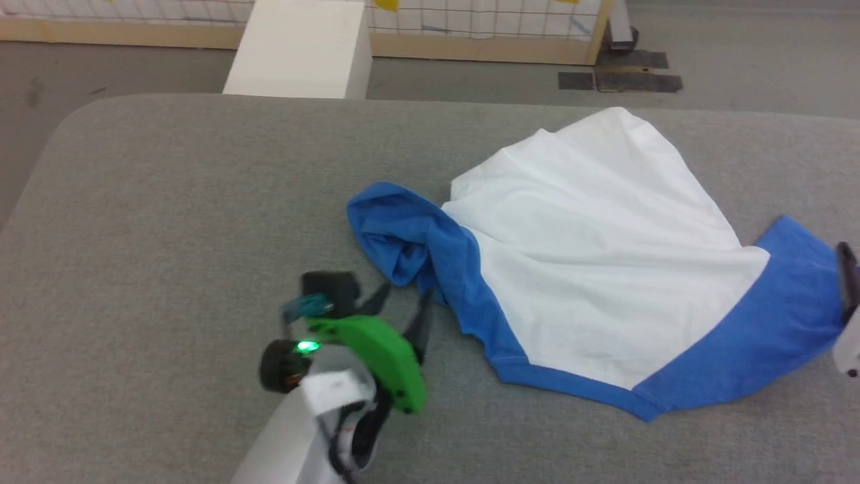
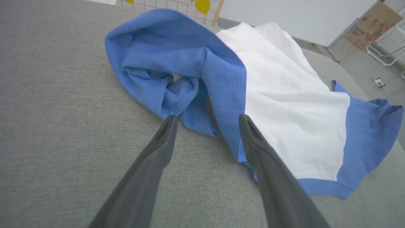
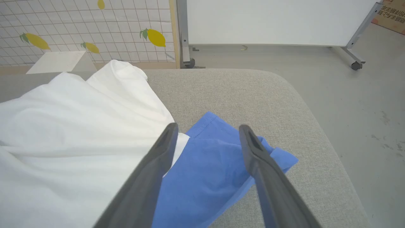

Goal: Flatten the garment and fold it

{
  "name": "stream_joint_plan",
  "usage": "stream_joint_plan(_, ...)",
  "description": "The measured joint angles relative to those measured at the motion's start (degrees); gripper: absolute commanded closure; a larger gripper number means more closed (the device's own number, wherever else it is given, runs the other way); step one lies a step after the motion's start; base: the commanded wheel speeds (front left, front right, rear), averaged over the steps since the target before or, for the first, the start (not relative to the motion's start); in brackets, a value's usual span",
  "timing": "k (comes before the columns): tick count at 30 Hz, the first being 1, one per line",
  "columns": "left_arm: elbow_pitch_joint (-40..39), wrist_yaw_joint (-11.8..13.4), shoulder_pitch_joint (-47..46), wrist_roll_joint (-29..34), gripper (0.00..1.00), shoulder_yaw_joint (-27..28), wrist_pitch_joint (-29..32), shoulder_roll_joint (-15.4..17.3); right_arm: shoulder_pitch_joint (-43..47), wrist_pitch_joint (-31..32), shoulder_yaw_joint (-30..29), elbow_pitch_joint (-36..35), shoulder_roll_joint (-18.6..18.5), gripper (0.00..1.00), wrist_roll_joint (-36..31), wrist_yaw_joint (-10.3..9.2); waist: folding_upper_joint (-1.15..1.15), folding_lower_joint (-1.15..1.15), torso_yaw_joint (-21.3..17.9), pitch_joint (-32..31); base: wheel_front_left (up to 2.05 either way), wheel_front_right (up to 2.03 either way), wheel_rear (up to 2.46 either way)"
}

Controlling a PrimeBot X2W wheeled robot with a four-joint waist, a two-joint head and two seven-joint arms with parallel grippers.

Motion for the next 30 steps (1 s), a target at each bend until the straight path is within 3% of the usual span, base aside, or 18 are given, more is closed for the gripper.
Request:
stream_joint_plan(3,3.6,3.7,-3.6,-1.5,0.00,-3.9,7.5,-0.2,0.0,0.1,1.8,-0.1,0.6,0.00,-0.2,0.00,0.00,0.00,-1.5,0.4,0.00,0.00,0.00)
stream_joint_plan(4,6.6,6.7,-6.0,-3.2,0.00,-5.7,11.7,-0.2,0.0,0.0,3.0,0.0,0.9,0.00,-0.1,0.00,0.00,0.00,-3.6,1.1,0.00,0.00,0.00)
stream_joint_plan(11,8.8,8.7,-7.8,-6.3,0.00,-8.2,10.6,-0.2,0.3,-0.7,2.6,0.5,1.5,0.00,-0.2,0.00,0.00,0.00,-6.0,2.9,0.00,0.00,0.00)
stream_joint_plan(12,9.3,9.1,-7.9,-6.3,0.24,-8.2,9.7,-0.2,0.4,-0.8,2.7,0.6,1.6,0.00,-0.1,0.00,0.00,0.00,-6.2,3.1,0.00,0.00,0.00)
stream_joint_plan(13,9.5,9.3,-8.0,-6.5,0.94,-8.1,9.0,-0.2,0.4,-1.0,2.7,0.6,1.6,0.00,-0.1,0.00,0.00,0.00,-6.4,3.2,0.00,0.00,0.00)
stream_joint_plan(14,9.7,9.4,-8.1,-6.8,1.00,-8.1,8.3,-0.2,0.5,-1.0,2.7,0.6,1.6,0.00,-0.2,0.00,0.00,0.00,-6.6,3.4,0.00,0.00,0.00)
stream_joint_plan(22,7.0,8.1,-7.0,-12.5,1.00,-7.5,2.9,-0.2,5.8,2.0,6.0,0.8,2.8,0.00,2.1,0.00,0.00,0.00,-6.0,2.9,0.00,0.00,0.00)
stream_joint_plan(30,3.9,8.0,-2.6,-13.3,1.00,-7.5,1.7,0.2,11.4,8.1,8.1,0.8,6.6,0.00,3.6,0.00,0.00,0.00,-5.3,3.1,0.00,0.00,0.00)
